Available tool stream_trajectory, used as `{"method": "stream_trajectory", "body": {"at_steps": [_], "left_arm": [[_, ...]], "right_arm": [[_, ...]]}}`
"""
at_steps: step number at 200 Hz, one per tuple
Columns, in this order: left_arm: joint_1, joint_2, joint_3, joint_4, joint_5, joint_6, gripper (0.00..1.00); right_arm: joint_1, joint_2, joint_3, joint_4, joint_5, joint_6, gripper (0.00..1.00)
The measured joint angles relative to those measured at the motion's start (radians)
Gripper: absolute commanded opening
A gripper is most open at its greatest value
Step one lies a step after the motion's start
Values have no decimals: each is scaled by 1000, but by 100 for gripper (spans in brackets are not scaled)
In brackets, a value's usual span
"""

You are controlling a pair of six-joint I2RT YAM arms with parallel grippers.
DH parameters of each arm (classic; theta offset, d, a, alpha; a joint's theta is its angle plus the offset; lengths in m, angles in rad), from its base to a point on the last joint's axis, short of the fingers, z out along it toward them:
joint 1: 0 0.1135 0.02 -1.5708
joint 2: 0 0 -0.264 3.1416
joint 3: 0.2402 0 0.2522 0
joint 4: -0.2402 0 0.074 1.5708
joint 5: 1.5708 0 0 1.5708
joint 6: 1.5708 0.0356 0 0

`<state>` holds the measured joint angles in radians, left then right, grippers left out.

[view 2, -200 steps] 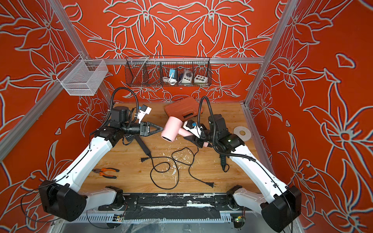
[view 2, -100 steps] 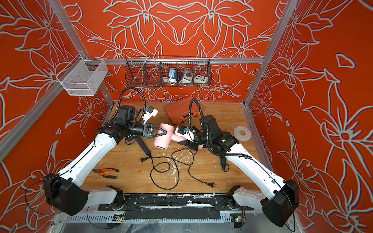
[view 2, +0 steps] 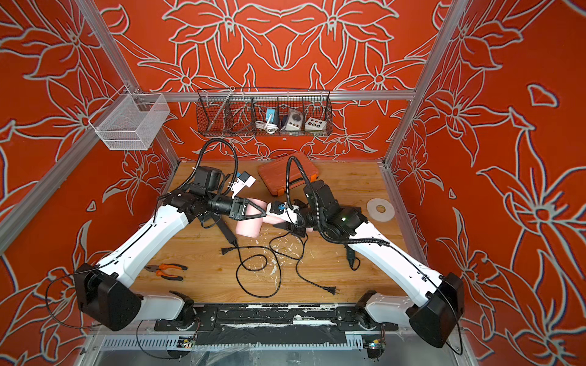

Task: Wrap the cord around the hair dryer
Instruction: Pick up the hair dryer from the center of the board.

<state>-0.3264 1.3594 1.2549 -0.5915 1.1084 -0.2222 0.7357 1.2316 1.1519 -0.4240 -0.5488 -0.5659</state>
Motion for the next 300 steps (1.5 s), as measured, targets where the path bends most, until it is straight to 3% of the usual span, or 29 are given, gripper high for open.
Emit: {"method": "stream_trajectory", "body": {"at_steps": [25,39,66,78,126,136,149,157,171,191,221,252,300], "left_arm": [[0,1,0,-3,-16,-2,76],[0,3,0,-5,-17,-15,61],[-1,9,0,10,-21,-32,23],[-1,13,-3,21,-20,-42,0],[-1,28,-8,32,-30,-51,0],[-1,28,-7,30,-40,-46,0],[-2,28,2,18,-58,-35,0],[-2,27,13,6,-75,-26,0],[1,17,27,-3,-123,-25,0],[35,-12,30,-6,-171,-36,0],[105,-76,34,2,-232,-64,0],[118,-125,53,19,-282,-87,0],[125,-146,107,55,-341,-105,0]], "right_arm": [[4,1,0,2,8,-1,0],[5,1,0,2,21,-4,0],[5,5,0,1,31,-5,0],[5,6,0,1,36,-5,0],[5,23,1,-4,60,-4,0],[6,26,1,-2,68,-3,14],[11,27,1,2,93,2,49],[12,27,1,11,119,19,64],[13,23,1,64,172,65,80],[-2,-7,1,112,230,112,92],[-76,-89,1,142,272,180,97],[-172,-166,-12,148,296,263,96],[-274,-238,-177,163,314,438,90]]}}
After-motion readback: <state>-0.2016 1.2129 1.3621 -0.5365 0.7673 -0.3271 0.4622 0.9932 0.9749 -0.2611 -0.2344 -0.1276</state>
